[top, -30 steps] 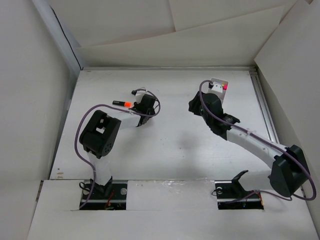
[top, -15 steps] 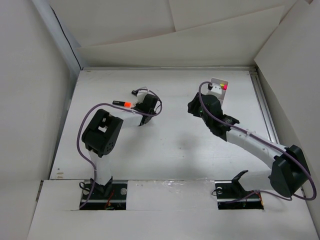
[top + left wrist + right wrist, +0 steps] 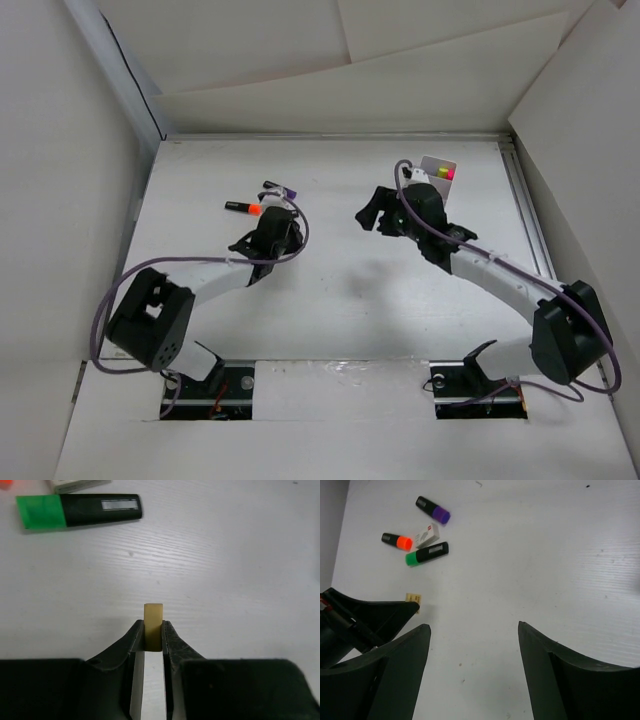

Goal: Sort the stationery into containers
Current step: Pick up the stationery from the center of the board.

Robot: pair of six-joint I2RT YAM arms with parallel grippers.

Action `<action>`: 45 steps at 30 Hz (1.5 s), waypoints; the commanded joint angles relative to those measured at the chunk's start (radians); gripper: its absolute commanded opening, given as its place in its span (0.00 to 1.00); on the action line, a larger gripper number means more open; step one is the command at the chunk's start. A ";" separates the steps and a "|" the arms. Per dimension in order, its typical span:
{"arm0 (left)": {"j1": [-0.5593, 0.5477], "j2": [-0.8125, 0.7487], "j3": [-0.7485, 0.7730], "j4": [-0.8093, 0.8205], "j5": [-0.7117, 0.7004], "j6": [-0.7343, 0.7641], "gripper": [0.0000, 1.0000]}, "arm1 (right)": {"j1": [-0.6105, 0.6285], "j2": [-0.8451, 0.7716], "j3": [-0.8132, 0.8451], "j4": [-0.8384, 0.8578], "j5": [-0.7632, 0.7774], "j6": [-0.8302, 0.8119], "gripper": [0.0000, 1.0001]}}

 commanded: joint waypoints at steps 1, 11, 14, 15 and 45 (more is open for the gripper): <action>-0.052 -0.103 -0.052 0.122 0.122 0.072 0.00 | -0.037 0.045 0.055 0.075 -0.223 -0.009 0.77; -0.267 -0.185 -0.102 0.193 0.041 0.178 0.00 | -0.035 0.132 0.102 0.138 -0.468 0.062 0.77; -0.267 -0.218 -0.127 0.250 0.068 0.187 0.00 | -0.035 0.132 0.102 0.147 -0.487 0.083 0.75; -0.267 -0.219 -0.141 0.262 0.069 0.199 0.00 | -0.035 0.141 0.093 0.147 -0.488 0.083 0.74; -0.267 -0.304 -0.190 0.327 0.128 0.241 0.00 | 0.014 0.247 -0.016 0.342 -0.668 0.206 0.41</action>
